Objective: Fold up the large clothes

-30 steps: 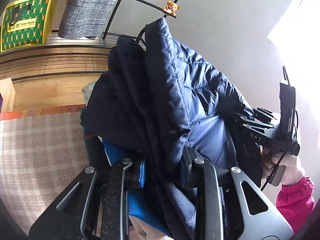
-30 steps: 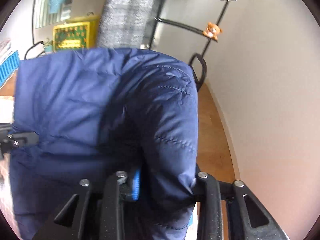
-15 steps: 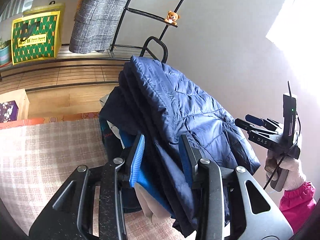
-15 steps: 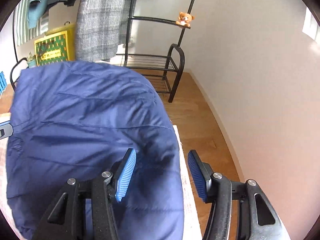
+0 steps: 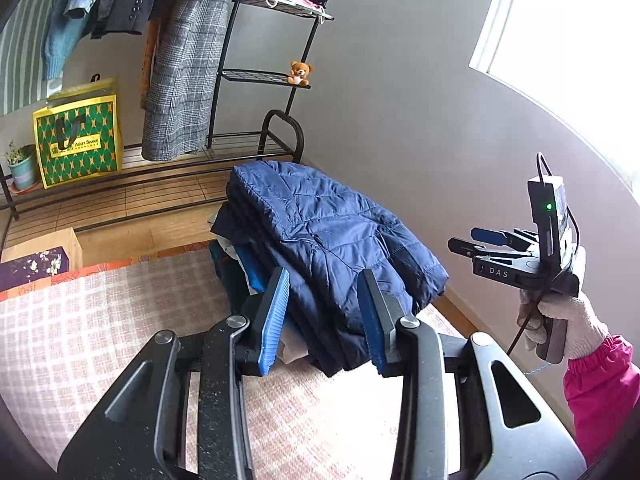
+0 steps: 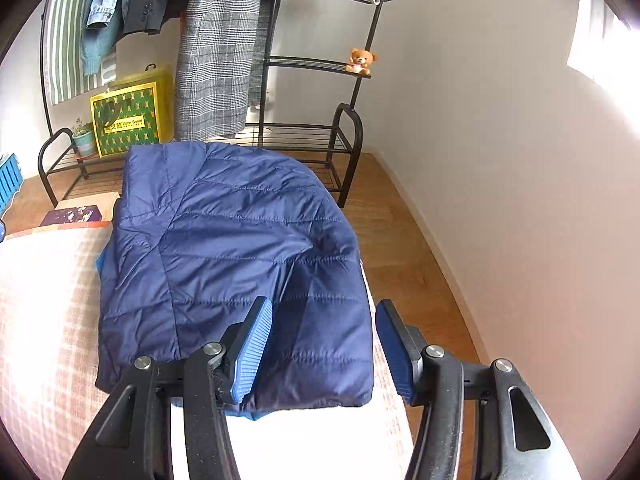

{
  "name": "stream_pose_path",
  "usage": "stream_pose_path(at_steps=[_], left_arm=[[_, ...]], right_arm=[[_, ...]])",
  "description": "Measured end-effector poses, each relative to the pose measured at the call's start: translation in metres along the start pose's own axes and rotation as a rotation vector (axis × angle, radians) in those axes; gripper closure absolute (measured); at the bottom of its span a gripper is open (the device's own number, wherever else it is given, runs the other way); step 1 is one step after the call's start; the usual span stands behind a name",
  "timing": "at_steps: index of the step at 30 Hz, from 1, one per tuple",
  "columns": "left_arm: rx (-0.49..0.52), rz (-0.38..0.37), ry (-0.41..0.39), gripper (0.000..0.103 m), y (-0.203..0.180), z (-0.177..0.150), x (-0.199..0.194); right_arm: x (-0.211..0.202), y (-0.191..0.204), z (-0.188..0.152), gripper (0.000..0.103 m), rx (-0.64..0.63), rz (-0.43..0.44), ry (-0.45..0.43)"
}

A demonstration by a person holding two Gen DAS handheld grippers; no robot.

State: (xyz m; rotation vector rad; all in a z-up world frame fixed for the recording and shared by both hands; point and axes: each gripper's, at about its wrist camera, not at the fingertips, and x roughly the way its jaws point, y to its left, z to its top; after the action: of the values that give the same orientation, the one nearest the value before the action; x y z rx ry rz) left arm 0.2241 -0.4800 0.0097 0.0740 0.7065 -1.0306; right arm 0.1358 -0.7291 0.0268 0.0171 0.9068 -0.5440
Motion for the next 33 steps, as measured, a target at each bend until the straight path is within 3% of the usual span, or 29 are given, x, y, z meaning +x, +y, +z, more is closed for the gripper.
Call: stream_pose_path(at_steps=[9, 11, 13, 18, 20, 21, 24, 28, 33], left_arm=[[0.105, 0.031, -0.062, 0.066, -0.036, -0.042, -0.099], [0.14, 0.057, -0.091, 0.053, -0.043, -0.053, -0.123], [0.164, 0.081, -0.123, 0.047, -0.049, -0.064, -0.144], [0.189, 0.101, -0.169, 0.041, -0.054, -0.089, -0.187], [0.19, 0.105, -0.183, 0.026, -0.053, -0.099, -0.197], [0.191, 0.113, -0.192, 0.024, -0.053, -0.104, -0.202], [0.198, 0.139, -0.215, 0.022, -0.049, -0.119, -0.214], [0.167, 0.152, -0.222, 0.013, -0.038, -0.137, -0.222], [0.17, 0.176, -0.218, 0.011, -0.029, -0.155, -0.223]], right_arm=[[-0.105, 0.024, -0.042, 0.035, 0.103, 0.043, -0.104], [-0.126, 0.035, -0.054, 0.034, 0.106, 0.045, -0.126], [-0.145, 0.045, -0.067, 0.033, 0.114, 0.061, -0.145], [-0.182, 0.074, -0.097, 0.026, 0.124, 0.053, -0.191], [-0.195, 0.086, -0.108, 0.022, 0.115, 0.052, -0.217], [-0.201, 0.092, -0.114, 0.022, 0.113, 0.045, -0.231], [-0.216, 0.105, -0.13, 0.017, 0.117, 0.022, -0.269], [-0.228, 0.117, -0.146, 0.011, 0.152, -0.024, -0.317], [-0.228, 0.13, -0.158, 0.004, 0.177, -0.051, -0.346]])
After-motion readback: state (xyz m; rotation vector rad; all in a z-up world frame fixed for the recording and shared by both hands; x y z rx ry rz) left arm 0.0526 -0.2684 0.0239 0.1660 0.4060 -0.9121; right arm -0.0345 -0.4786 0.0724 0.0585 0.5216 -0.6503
